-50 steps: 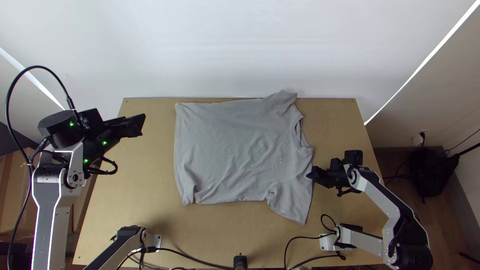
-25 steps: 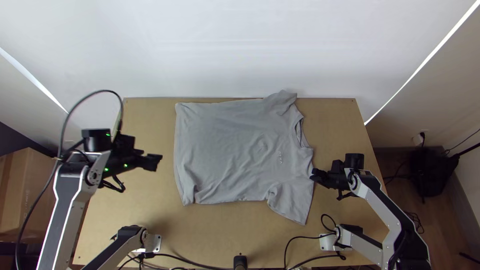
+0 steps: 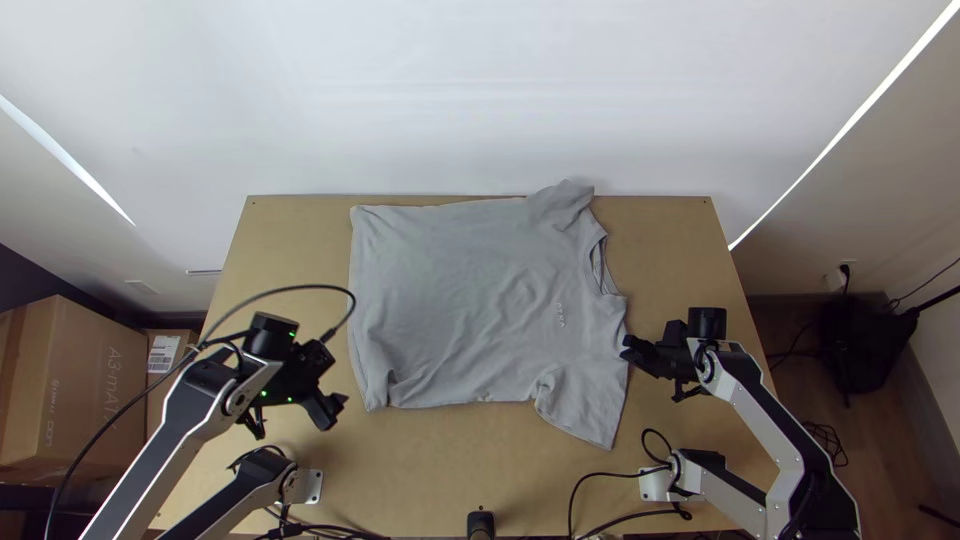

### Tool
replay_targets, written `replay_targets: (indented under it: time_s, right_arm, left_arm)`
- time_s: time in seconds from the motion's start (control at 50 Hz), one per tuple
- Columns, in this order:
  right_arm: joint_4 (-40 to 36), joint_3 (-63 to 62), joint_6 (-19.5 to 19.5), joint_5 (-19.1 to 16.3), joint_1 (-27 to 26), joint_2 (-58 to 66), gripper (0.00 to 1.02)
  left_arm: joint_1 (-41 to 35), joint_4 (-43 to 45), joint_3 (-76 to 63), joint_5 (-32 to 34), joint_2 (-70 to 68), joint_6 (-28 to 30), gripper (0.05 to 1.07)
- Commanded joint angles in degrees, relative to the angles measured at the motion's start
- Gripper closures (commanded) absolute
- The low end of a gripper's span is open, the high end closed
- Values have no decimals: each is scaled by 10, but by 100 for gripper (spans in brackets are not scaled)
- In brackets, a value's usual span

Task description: Fold the t-shirt

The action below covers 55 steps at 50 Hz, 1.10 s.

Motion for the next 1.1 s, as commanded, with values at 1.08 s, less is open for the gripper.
replay_targets:
  time_s: [1.08]
  right_arm:
    - [8, -6, 41, 43, 21, 1, 100]
  left_arm:
    - [-134, 150, -68, 41, 229, -73, 31]
